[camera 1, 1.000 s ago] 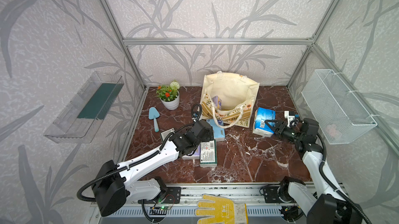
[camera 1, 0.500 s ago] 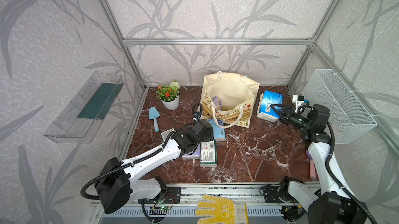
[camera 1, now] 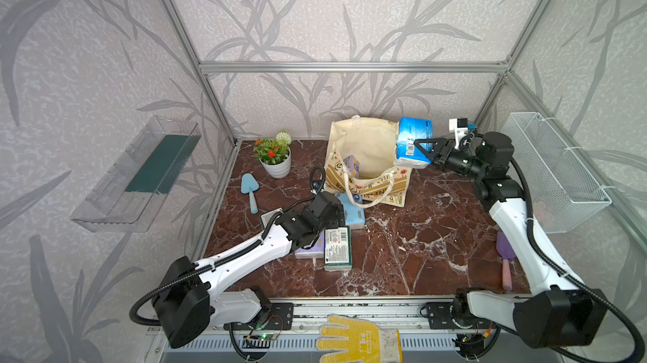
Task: Put tissues into the canvas bag
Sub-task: Place the pack of facial tissues in the canvas bag.
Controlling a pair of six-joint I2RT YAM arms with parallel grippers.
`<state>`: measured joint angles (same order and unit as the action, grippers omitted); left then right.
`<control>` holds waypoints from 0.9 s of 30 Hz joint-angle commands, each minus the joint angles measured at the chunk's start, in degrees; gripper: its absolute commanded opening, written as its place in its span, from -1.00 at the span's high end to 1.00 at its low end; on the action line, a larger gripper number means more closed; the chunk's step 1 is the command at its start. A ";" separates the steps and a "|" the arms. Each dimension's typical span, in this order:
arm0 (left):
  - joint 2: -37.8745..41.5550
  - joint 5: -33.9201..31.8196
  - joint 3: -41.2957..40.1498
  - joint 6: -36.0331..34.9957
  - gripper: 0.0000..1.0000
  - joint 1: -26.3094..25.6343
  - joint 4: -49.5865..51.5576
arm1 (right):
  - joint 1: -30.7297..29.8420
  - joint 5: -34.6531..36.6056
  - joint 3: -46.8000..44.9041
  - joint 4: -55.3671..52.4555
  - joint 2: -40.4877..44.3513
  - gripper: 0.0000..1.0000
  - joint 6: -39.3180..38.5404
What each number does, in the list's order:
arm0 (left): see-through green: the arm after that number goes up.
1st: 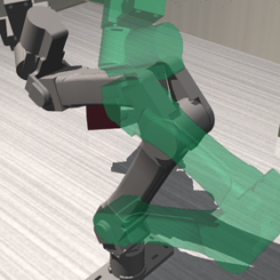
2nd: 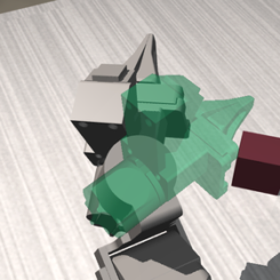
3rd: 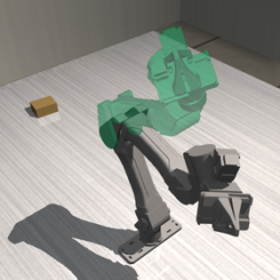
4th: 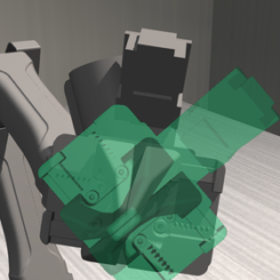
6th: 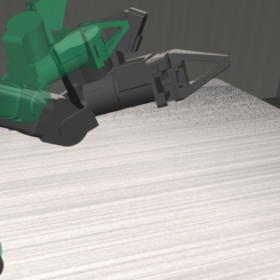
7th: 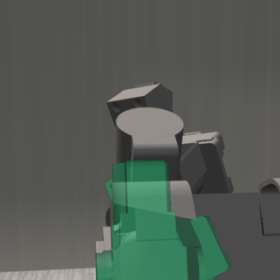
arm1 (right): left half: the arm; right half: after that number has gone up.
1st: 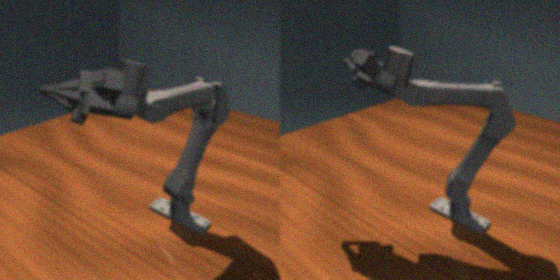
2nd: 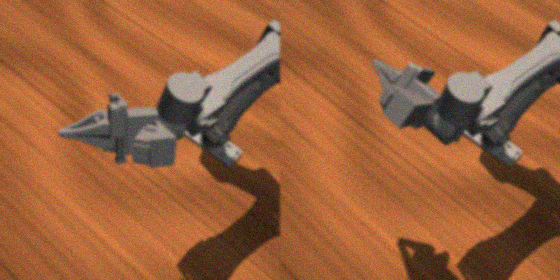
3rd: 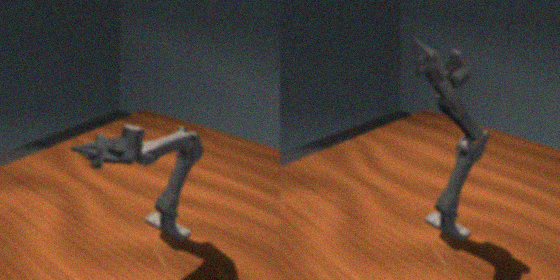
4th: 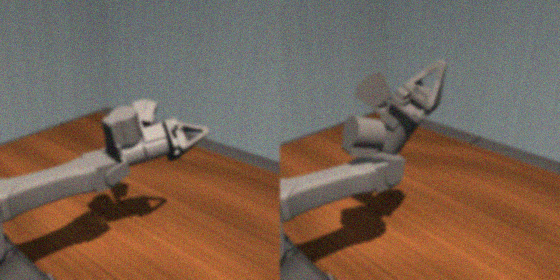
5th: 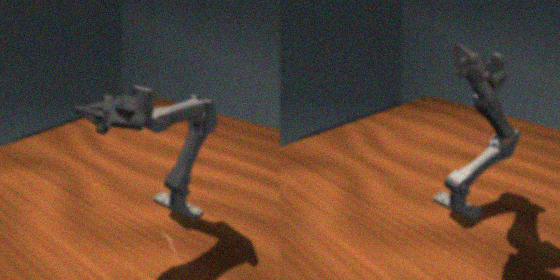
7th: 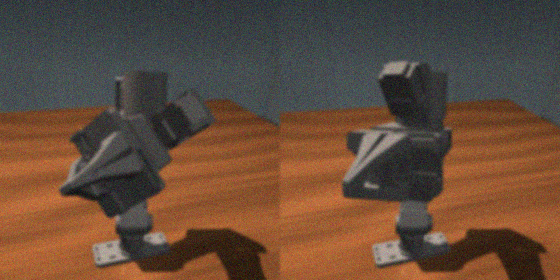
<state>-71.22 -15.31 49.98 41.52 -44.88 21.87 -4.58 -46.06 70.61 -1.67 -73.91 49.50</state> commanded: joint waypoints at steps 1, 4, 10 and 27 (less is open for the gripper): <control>2.04 -1.01 -0.34 -1.04 -0.79 0.69 0.76 | -4.44 3.93 5.92 -0.05 -4.19 -0.10 -1.48; 2.78 -1.65 0.87 -2.17 -0.78 1.57 1.64 | -8.34 5.73 11.57 -2.10 -9.67 -0.10 -2.35; 3.99 -0.99 3.27 -5.13 -0.78 5.50 -0.02 | -13.70 11.58 19.39 -6.35 -18.62 -0.10 -2.91; -12.79 10.60 36.47 -25.80 -0.75 18.32 4.22 | -19.23 24.02 26.31 -10.67 -31.13 -0.10 3.47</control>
<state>-80.66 -8.56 81.67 22.11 -27.44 23.00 -23.27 -24.27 94.13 -12.40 -104.49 51.68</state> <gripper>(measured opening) 0.879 0.551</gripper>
